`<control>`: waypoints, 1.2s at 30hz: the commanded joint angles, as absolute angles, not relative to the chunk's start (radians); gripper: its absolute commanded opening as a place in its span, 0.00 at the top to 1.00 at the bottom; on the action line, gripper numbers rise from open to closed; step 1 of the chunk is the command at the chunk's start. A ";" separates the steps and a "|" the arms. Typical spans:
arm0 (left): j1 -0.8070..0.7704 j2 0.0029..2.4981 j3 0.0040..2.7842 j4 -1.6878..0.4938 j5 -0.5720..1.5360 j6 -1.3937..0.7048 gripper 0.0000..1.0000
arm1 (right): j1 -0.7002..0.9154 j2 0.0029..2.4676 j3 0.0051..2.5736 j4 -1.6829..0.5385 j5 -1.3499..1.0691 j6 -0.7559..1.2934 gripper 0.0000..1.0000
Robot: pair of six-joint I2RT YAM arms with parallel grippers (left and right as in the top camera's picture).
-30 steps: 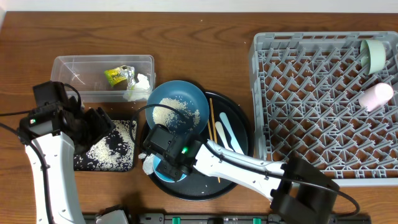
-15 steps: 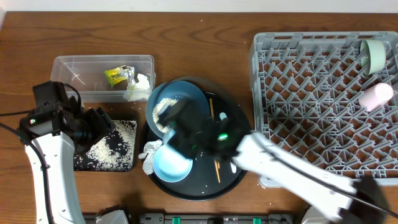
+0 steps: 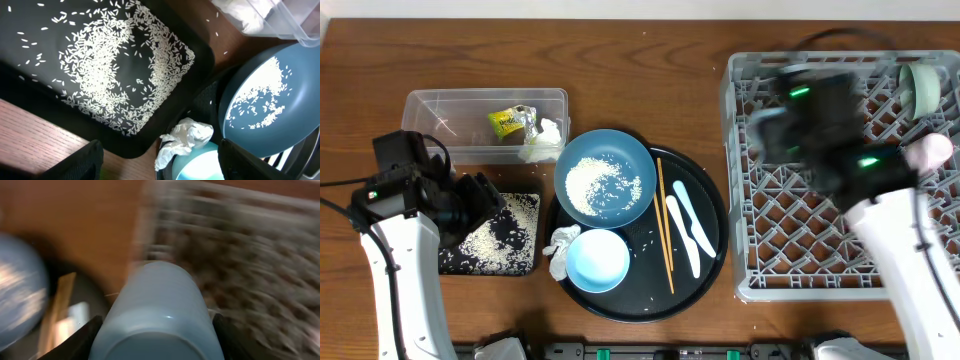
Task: Sort waste into correct bins and load items into the dishwasher rack
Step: 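Carry the light-blue cup with the right gripper to the rack's right side, then set the light-blue cup in the rack beside the white cup and release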
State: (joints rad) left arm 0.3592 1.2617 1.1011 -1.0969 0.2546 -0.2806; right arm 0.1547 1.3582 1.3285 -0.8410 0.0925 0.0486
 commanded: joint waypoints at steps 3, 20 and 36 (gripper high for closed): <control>0.363 1.269 1.100 -1.102 0.241 -0.271 0.25 | -0.130 1.367 1.334 -0.826 0.107 0.052 0.51; 0.363 1.269 1.100 -1.102 0.241 -0.270 0.25 | -0.667 1.576 1.333 -0.742 0.083 0.112 0.54; 0.363 1.269 1.100 -1.102 0.241 -0.270 0.25 | -0.722 1.693 1.333 -0.728 0.051 0.119 0.55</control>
State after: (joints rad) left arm 0.3592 1.2617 1.1011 -1.0988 0.2546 -0.2802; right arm -0.7174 1.6901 1.3285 -0.7345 0.0700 0.1028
